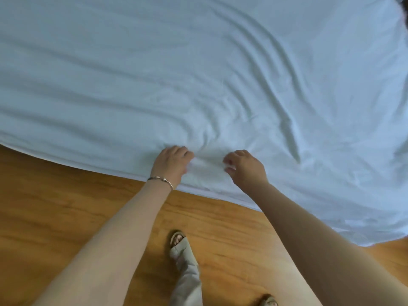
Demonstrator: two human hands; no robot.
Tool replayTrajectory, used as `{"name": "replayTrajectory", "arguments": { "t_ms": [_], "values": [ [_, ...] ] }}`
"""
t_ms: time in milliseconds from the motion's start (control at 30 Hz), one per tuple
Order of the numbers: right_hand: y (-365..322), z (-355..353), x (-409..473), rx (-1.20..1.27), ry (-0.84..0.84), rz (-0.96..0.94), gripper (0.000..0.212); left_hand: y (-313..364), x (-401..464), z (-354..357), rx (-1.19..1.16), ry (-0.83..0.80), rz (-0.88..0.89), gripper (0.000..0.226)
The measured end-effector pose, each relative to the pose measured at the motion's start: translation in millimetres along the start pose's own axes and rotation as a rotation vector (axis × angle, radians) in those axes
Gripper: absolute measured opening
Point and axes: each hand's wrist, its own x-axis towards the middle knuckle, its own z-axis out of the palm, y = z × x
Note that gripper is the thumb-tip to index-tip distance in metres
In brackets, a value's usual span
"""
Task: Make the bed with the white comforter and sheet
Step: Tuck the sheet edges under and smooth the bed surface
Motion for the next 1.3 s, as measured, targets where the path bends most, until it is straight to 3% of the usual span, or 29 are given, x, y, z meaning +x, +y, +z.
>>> {"name": "replayTrajectory", "arguments": {
  "t_ms": [67,200,300,400,433,500,567,667,800,933,1000,1067,1133,1300],
  "values": [
    [-16.3,9.5,9.8,-0.046,-0.021,0.015,0.013,-23.5,-7.6,1.3,-0.059,0.011,-0.052,0.048],
    [-37.1,21.1,9.1,-0.158,-0.047,-0.066,0.060,-51.5,-13.9,8.2,-0.127,0.010,-0.070,0.039],
    [-49.1,27.4,17.6,-0.193,0.037,-0.111,0.037,-59.6,-9.9,3.2,-0.253,-0.044,-0.111,0.035],
    [-59.2,29.6,21.1,-0.083,0.027,-0.059,0.015,-67.6,-11.3,-17.0,-0.337,-0.188,-0.162,0.006],
    [-63.4,28.8,21.0,-0.050,-0.009,-0.037,0.010,-70.2,-12.4,-23.4,-0.344,-0.229,-0.144,0.006],
    [-77.8,24.0,19.3,0.017,-0.090,-0.008,0.013,-69.6,-19.7,-36.9,-0.333,-0.282,-0.114,0.010],
    [-96.5,18.6,21.5,0.055,-0.104,-0.054,0.036,-68.4,-27.3,-42.5,-0.261,-0.298,-0.102,0.014],
    [-129.1,19.1,33.5,-0.090,-0.148,-0.146,0.066,-84.4,-31.5,-40.6,-0.226,-0.180,-0.184,0.014],
    [-180.3,29.6,61.9,-0.012,-0.056,-0.086,0.056,-149.1,-34.1,-41.6,-0.132,-0.150,-0.105,0.058],
    [-252.6,41.6,114.0,0.028,-0.073,-0.053,0.063,-247.7,-45.7,-48.1,0.064,-0.133,-0.087,0.074],
    [-285.7,52.8,140.5,0.020,-0.093,0.006,0.054,-301.3,-53.4,-51.8,0.095,-0.171,-0.162,0.075],
    [-311.1,66.8,159.7,0.020,-0.084,0.077,0.027,-343.8,-55.9,-54.9,0.084,-0.106,-0.089,0.064],
    [-322.7,76.8,172.0,0.031,-0.061,0.170,0.018,-368.4,-43.8,-62.0,0.061,-0.108,0.032,0.047],
    [-323.5,77.2,157.4,0.119,-0.122,0.286,0.018,-378.1,-25.5,-75.0,-0.032,-0.440,0.049,0.011]
  ]
}}
